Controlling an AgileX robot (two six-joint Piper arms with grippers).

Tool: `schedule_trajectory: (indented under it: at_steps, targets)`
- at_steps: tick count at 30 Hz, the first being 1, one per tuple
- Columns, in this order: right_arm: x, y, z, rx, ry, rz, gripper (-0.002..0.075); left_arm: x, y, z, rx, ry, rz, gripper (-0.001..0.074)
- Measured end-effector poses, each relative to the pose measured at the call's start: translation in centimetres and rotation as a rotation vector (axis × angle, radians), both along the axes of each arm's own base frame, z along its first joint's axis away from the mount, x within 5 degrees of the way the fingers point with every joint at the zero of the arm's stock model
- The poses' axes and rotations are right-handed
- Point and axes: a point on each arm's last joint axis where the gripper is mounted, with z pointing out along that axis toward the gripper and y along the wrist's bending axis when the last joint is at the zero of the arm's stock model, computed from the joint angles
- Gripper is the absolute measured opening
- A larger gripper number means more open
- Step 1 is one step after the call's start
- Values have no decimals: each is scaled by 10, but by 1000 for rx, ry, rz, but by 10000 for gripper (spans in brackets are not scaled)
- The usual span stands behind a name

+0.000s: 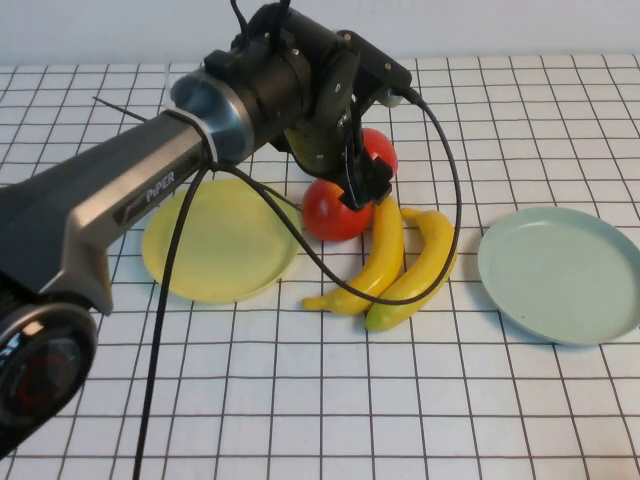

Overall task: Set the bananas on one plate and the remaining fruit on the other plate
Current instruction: Put one type of fruit in the left plate

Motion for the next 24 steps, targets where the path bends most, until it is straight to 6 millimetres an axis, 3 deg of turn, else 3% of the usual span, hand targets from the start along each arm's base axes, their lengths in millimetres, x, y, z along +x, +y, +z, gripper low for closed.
schedule_trajectory:
  at_steps: [12, 24]
  targets:
    - [0, 0, 0, 0, 0, 0, -15, 9, -10, -43, -6, 81, 2, 668]
    - [0, 0, 0, 0, 0, 0, -15, 21, -6, -52, -22, 64, 17, 666]
